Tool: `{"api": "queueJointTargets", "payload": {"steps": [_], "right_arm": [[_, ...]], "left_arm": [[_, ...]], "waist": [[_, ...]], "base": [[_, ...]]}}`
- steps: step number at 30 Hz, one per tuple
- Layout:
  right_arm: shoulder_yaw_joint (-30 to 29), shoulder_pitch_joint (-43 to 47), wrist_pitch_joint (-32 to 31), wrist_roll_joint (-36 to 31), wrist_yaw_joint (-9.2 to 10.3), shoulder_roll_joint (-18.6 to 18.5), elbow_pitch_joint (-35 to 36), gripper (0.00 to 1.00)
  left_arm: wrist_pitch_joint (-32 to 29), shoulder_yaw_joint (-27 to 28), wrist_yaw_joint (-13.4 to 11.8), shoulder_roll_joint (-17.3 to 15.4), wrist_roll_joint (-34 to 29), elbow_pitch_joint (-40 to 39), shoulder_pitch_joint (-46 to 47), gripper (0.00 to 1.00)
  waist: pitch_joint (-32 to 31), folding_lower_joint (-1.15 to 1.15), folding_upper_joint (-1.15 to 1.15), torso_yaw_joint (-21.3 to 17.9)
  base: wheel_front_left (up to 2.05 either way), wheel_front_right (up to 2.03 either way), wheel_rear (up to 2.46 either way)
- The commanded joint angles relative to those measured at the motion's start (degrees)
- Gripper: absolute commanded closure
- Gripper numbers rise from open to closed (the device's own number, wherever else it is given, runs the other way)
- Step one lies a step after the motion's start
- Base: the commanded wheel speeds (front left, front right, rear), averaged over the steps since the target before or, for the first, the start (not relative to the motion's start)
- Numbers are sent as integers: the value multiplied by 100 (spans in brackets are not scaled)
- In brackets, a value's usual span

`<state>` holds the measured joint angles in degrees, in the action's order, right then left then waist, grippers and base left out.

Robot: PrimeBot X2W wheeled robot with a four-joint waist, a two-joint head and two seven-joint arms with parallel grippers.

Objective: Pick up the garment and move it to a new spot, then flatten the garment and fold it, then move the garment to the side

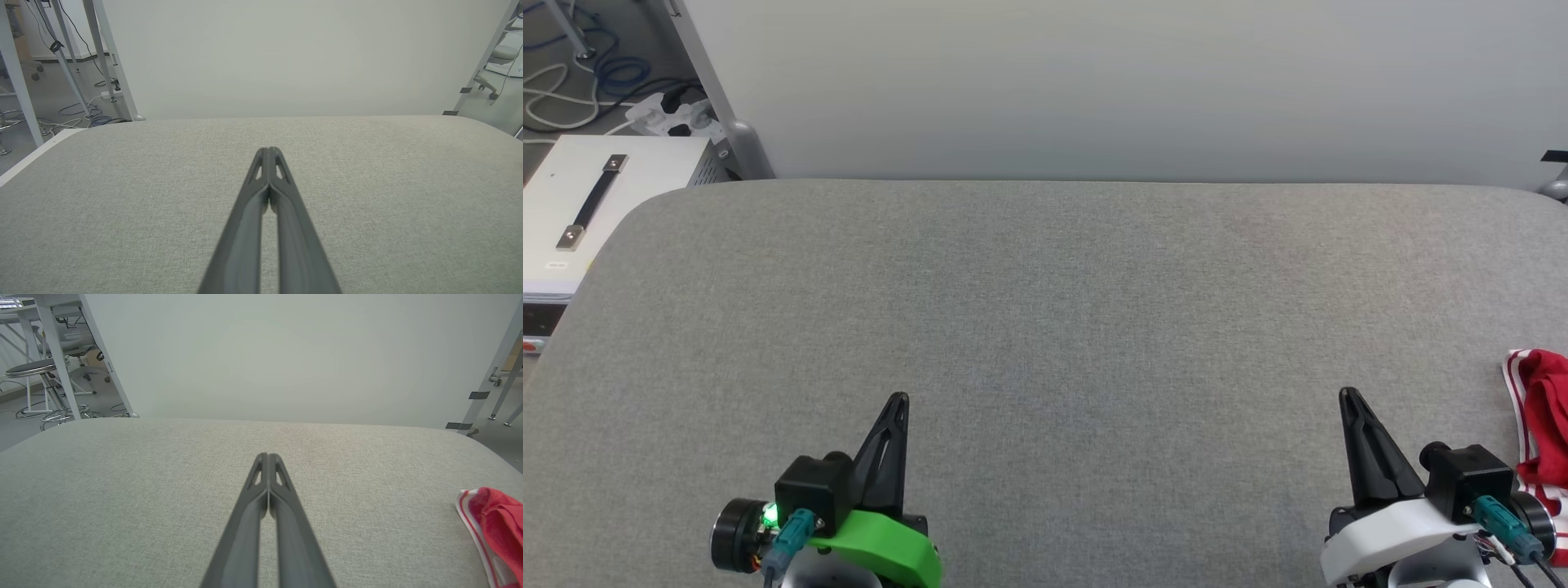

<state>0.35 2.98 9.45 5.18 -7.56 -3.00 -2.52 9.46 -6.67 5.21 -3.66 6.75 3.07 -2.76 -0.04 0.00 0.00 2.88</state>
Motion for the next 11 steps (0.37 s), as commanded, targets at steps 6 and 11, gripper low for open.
{"api": "queueJointTargets", "payload": {"steps": [6, 11], "right_arm": [[-3, -108, -93, -85, 3, 4, 51, 100], [-5, -121, -151, -115, 3, 5, 65, 100]], "left_arm": [[-82, 86, -86, 30, -92, -47, 105, 100], [-140, 126, -116, 33, -131, -64, 116, 100]], "waist": [[0, 0, 0, -22], [0, 0, 0, -40]], "base": [[0, 0, 0], [0, 0, 0]]}}
